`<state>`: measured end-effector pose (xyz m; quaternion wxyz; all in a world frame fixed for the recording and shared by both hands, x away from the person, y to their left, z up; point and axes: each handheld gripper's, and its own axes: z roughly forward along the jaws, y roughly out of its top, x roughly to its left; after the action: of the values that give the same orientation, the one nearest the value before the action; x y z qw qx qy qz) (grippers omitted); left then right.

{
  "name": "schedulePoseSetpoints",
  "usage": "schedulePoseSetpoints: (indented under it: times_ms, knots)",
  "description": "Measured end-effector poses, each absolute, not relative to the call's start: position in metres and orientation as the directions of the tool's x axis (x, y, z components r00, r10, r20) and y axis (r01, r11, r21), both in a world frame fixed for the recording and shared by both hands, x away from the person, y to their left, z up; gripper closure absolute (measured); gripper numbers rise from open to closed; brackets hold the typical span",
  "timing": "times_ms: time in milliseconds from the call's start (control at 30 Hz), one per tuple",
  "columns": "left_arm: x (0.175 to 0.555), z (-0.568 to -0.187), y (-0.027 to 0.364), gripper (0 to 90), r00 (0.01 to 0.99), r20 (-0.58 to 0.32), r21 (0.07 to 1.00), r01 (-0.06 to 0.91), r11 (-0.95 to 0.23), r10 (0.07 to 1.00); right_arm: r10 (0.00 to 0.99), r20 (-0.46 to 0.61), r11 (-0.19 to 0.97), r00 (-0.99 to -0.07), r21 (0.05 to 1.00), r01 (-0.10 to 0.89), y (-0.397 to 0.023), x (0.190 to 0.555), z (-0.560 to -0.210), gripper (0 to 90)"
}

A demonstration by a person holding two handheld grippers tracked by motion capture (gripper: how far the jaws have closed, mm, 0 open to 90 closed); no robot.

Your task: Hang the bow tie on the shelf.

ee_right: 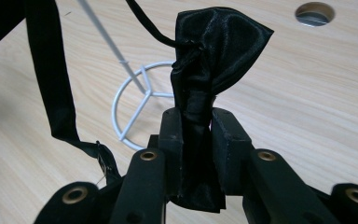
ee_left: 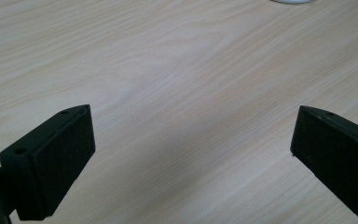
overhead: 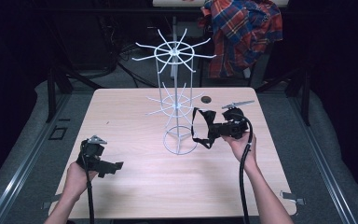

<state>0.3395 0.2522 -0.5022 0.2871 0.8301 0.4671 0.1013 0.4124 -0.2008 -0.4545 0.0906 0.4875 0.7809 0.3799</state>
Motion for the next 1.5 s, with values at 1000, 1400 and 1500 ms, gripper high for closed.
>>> schedulePoseSetpoints:
  times_ms: [1000, 1400, 1500]
  knots:
    - [0.339, -0.502, 0.251, 0.1, 0.545, -0.098, 0.571, 0.716, -0.402, 0.833, 0.792, 0.219, 0.294, -0.569, 0.681, 0.671, -0.183, 0.411, -0.467, 73.0]
    - [0.339, -0.502, 0.251, 0.0, 0.550, -0.098, 0.575, 0.712, -0.403, 0.830, 0.785, 0.225, 0.291, -0.577, 0.689, 0.664, -0.181, 0.412, -0.467, 70.1]
    - [0.339, -0.502, 0.251, 0.0, 0.548, -0.099, 0.577, 0.712, -0.401, 0.830, 0.780, 0.237, 0.284, -0.579, 0.690, 0.666, -0.180, 0.411, -0.468, 68.4]
